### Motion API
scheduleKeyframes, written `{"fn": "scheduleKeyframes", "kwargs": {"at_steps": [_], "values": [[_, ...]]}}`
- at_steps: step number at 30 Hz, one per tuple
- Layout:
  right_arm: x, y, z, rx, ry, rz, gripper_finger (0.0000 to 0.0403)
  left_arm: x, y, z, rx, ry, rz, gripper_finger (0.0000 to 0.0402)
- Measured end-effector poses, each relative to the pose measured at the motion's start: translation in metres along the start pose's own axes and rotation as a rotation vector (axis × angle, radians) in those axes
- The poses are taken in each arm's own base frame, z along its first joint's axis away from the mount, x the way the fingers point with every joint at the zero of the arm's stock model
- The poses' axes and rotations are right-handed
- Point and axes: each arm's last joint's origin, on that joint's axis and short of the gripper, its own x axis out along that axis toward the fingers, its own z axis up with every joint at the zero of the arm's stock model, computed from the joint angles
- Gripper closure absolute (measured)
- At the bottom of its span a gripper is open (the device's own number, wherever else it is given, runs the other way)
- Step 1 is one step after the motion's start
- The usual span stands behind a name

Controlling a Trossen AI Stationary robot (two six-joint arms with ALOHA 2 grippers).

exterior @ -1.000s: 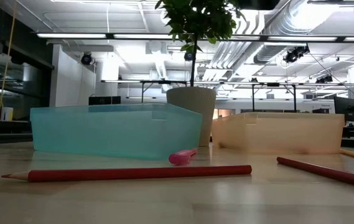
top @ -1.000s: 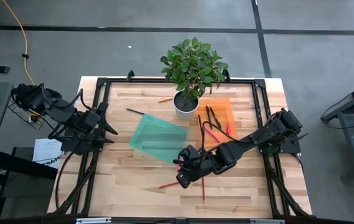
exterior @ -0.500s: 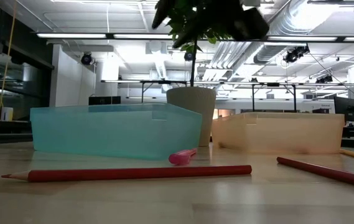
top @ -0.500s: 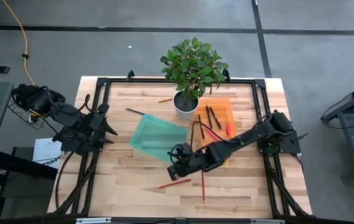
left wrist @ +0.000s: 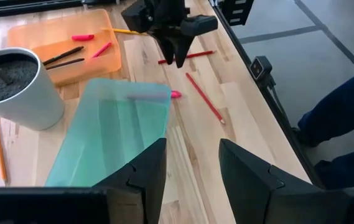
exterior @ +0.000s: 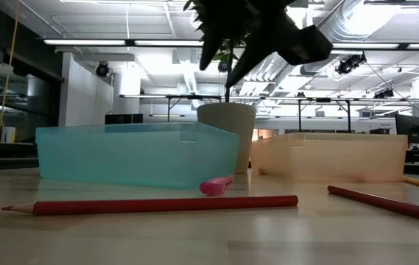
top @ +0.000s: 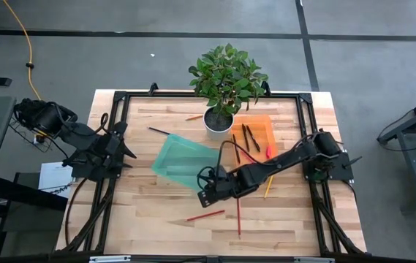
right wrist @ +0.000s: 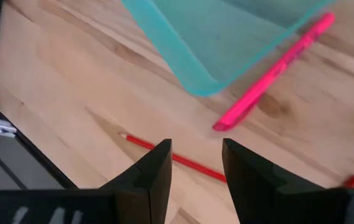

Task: Sort pens & pencils
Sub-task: Put the pink pen into the orange bin

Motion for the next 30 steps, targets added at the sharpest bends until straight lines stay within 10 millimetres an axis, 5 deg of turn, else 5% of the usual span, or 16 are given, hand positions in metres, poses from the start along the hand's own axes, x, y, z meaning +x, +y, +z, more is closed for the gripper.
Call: {"fn": "scheduleKeyframes", "kwargs": {"at_steps": [14,30], "values": [[0.033,-0.001,-0.007,0.015,0.074,-0.017,0.027,0.0,0.0,0.0,0.008,-0.002,0.007,0.0268],[0.046,-0.011,-0.005,0.068,0.068,-0.113,0.027,0.0,0.001,0.0,0.024,-0.006,0.025,0.0268]]}}
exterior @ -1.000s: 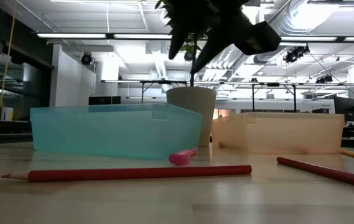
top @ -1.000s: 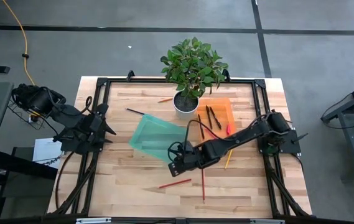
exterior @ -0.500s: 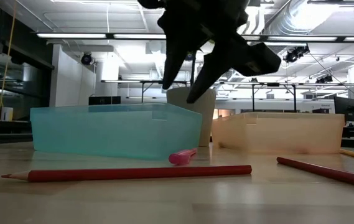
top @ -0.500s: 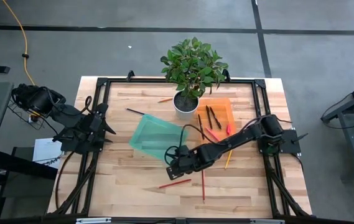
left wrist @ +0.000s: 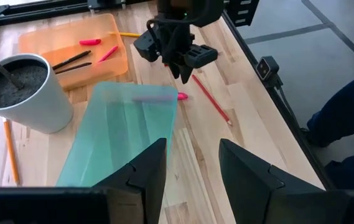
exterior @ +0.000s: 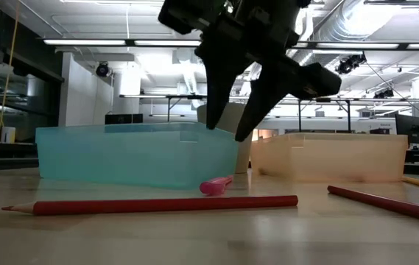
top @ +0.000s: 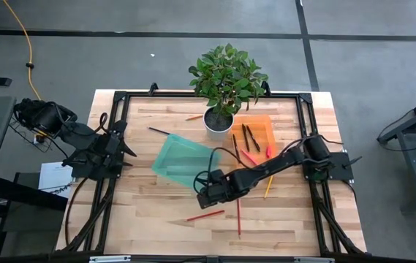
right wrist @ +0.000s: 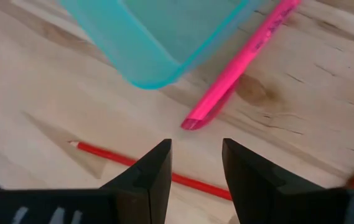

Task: Sort pens & pencils
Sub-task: Put the pink pen into the orange bin

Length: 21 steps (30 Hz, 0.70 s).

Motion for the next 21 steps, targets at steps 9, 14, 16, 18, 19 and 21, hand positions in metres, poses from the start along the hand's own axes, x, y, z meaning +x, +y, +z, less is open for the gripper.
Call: {"fn": "scheduleKeyframes", "kwargs": {"at_steps": [9,14,16,18,19,21], "values": [[0.023,-0.003,0.009,0.037,-0.006,-0.039,0.027,0.0,0.0,0.0,0.002,-0.001,0.0,0.0268],[0.033,-0.004,0.013,0.05,-0.011,-0.037,0.027,0.0,0.0,0.0,0.002,0.0,0.0,0.0268],[0.036,-0.003,0.016,0.056,-0.014,-0.024,0.027,0.0,0.0,0.0,0.002,0.0,-0.001,0.0268],[0.036,-0.003,0.018,0.061,-0.016,-0.022,0.027,0.0,0.0,0.0,0.002,0.0,-0.002,0.0268],[0.037,-0.003,0.019,0.062,-0.016,-0.024,0.027,0.0,0.0,0.0,0.002,0.0,-0.004,0.0268],[0.038,-0.004,0.02,0.069,-0.017,-0.032,0.027,0.0,0.0,0.0,0.004,0.003,-0.012,0.0268]]}}
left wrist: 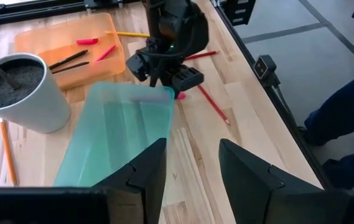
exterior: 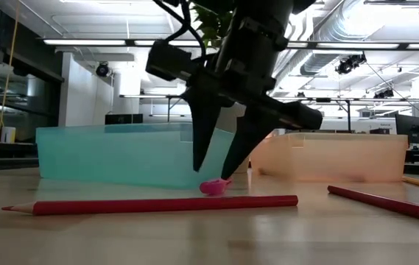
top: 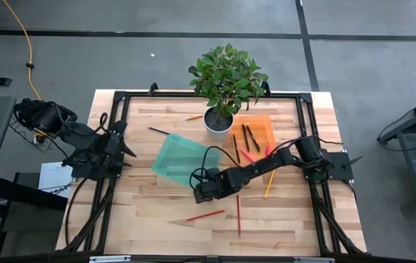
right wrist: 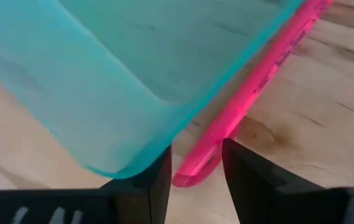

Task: Sort pens & pencils
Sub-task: Put the pink pen into the orange bin

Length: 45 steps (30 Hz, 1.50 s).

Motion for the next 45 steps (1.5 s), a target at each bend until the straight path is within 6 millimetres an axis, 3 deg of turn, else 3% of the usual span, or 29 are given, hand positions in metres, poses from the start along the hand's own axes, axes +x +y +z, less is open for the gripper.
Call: {"fn": "scheduleKeyframes", "kwargs": {"at_steps": [37,45], "values": [[0.002,-0.013,0.031,0.02,-0.003,-0.106,0.027,0.0,0.0,-0.002,0.028,0.021,-0.007,0.0268],[0.001,-0.018,0.029,0.003,0.028,-0.16,0.027,0.0,0.0,-0.002,0.028,0.021,-0.008,0.0268]]}}
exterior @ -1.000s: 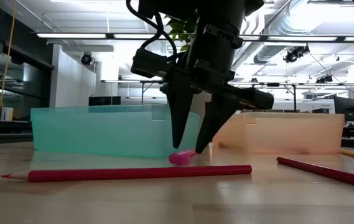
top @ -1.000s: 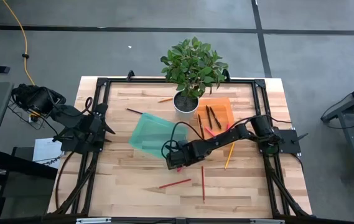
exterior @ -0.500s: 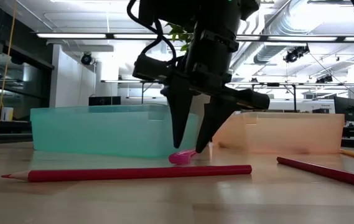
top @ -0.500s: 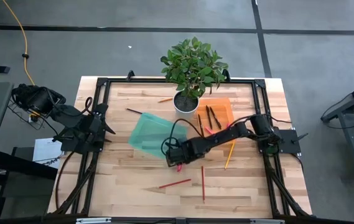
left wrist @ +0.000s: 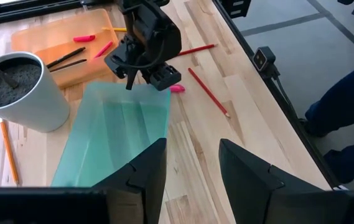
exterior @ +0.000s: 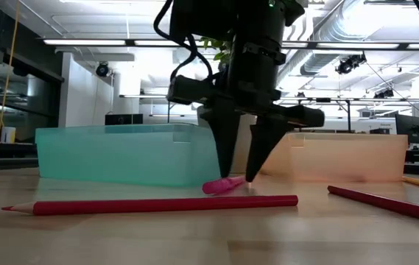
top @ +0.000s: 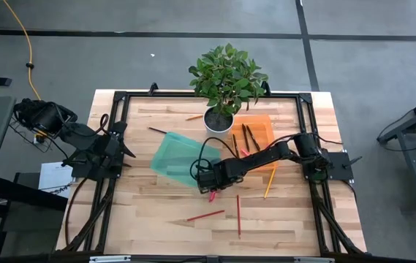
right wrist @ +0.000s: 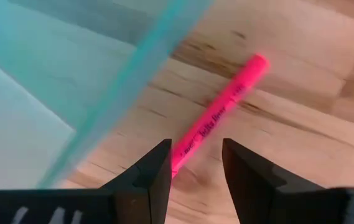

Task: Sort pens & pencils
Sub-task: Put the pink pen into the orange bin

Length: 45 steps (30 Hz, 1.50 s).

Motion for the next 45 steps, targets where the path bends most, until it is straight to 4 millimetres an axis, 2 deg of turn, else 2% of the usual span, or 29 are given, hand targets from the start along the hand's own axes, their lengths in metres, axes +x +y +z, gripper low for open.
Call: {"fn": "scheduleKeyframes", "kwargs": {"at_steps": [6,11,28,45], "values": [[0.0,-0.001,-0.001,-0.003,0.01,-0.011,0.027,0.0,0.0,0.0,0.0,-0.001,0.0,0.0268],[0.0,0.006,-0.001,0.002,0.01,0.065,0.027,0.0,0.0,0.0,0.0,0.0,-0.006,0.0268],[0.0,-0.004,-0.002,-0.047,0.057,-0.042,0.027,0.0,0.0,0.0,0.0,0.0,-0.008,0.0268],[0.0,0.0,0.002,-0.088,0.036,0.005,0.027,0.0,0.0,0.0,0.002,0.0,-0.008,0.0268]]}}
